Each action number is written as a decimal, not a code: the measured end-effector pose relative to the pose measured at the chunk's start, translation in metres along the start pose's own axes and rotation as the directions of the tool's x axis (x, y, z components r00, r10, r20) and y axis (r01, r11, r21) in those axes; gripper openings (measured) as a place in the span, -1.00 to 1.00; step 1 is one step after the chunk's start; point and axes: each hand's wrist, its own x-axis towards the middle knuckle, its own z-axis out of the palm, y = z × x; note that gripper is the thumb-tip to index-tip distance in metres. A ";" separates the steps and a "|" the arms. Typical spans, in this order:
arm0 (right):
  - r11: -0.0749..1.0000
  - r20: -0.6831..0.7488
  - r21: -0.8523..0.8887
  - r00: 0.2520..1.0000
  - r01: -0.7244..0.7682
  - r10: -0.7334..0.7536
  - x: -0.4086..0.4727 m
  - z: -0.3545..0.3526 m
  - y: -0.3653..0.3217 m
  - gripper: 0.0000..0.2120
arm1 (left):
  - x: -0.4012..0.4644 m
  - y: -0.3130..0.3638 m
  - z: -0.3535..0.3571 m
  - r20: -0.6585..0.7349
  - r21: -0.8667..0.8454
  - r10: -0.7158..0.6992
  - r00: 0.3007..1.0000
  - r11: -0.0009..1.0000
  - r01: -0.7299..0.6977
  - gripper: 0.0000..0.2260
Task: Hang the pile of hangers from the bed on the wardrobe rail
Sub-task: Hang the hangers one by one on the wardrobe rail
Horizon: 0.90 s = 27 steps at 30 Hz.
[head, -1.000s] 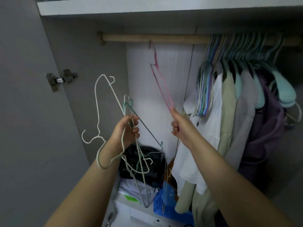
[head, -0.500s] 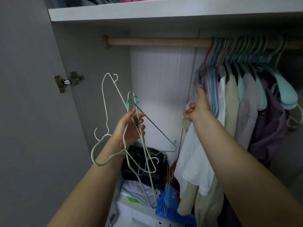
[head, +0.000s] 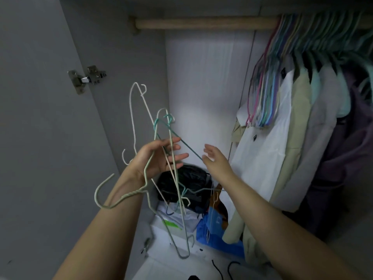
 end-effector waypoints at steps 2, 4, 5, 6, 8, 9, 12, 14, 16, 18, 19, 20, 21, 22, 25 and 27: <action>0.981 0.081 -0.114 0.986 0.158 -0.149 0.000 0.006 -0.015 -0.52 | -0.005 -0.006 0.004 0.055 0.018 -0.048 0.997 0.999 0.047 -0.41; 0.966 0.164 -0.162 0.971 0.201 -0.174 0.004 0.010 -0.030 -0.51 | -0.008 -0.013 0.010 0.128 0.000 -0.079 0.989 0.997 0.079 -0.41; 0.966 0.192 -0.173 0.968 0.193 -0.160 0.005 0.011 -0.036 -0.53 | -0.008 -0.015 0.011 0.159 -0.017 -0.086 0.984 0.996 0.090 -0.41; 0.966 0.200 -0.177 0.968 0.186 -0.150 0.006 0.012 -0.042 -0.57 | -0.009 -0.017 0.012 0.177 -0.029 -0.090 0.980 0.995 0.097 -0.43; 0.963 0.180 -0.179 0.969 0.200 -0.168 0.004 0.014 -0.045 -0.70 | -0.012 -0.019 0.014 0.175 -0.025 -0.101 0.979 0.994 0.107 -0.44; 0.961 0.156 -0.174 0.969 0.216 -0.190 0.002 0.016 -0.044 -0.77 | -0.013 -0.019 0.013 0.160 -0.016 -0.112 0.981 0.993 0.116 -0.42; 0.955 0.055 -0.130 0.964 0.266 -0.261 0.001 0.019 -0.041 -0.81 | -0.019 -0.021 0.011 0.099 0.005 -0.146 0.984 0.989 0.146 -0.38; 0.953 -0.017 -0.127 0.960 0.276 -0.280 0.008 0.016 -0.043 -0.79 | -0.023 -0.025 0.009 0.049 0.036 -0.160 0.986 0.987 0.158 -0.39; 0.955 -0.071 -0.128 0.958 0.266 -0.276 0.017 0.009 -0.048 -0.80 | -0.028 -0.030 0.008 -0.010 0.101 -0.181 0.983 0.978 0.181 -0.34; 0.957 -0.110 -0.134 0.956 0.257 -0.272 0.028 0.001 -0.051 -0.79 | -0.032 -0.035 0.007 -0.030 0.152 -0.207 0.978 0.966 0.209 -0.31; 0.957 -0.127 -0.148 0.954 0.251 -0.270 0.033 -0.003 -0.051 -0.79 | -0.034 -0.037 0.005 -0.016 0.166 -0.209 0.978 0.964 0.209 -0.35; 0.956 -0.139 -0.164 0.953 0.245 -0.268 0.038 -0.007 -0.052 -0.81 | -0.036 -0.038 0.004 0.000 0.162 -0.200 0.980 0.967 0.197 -0.39; 0.958 -0.151 -0.172 0.955 0.231 -0.257 0.044 -0.010 -0.051 -0.82 | -0.037 -0.037 0.002 0.008 0.139 -0.180 0.984 0.974 0.178 -0.43; 0.966 -0.157 -0.154 0.960 0.207 -0.230 0.048 -0.012 -0.050 -0.85 | -0.038 -0.036 -0.001 0.002 0.104 -0.151 0.988 0.983 0.150 -0.45; 0.994 -0.111 0.088 0.992 0.069 -0.059 0.051 -0.017 -0.048 -0.86 | -0.038 -0.031 -0.013 -0.076 0.002 -0.069 0.995 0.998 0.070 -0.50; 0.974 -0.022 0.225 1.000 0.000 0.005 0.049 -0.021 -0.049 -0.70 | -0.040 -0.028 -0.020 -0.127 -0.030 -0.054 0.990 0.998 0.050 -0.52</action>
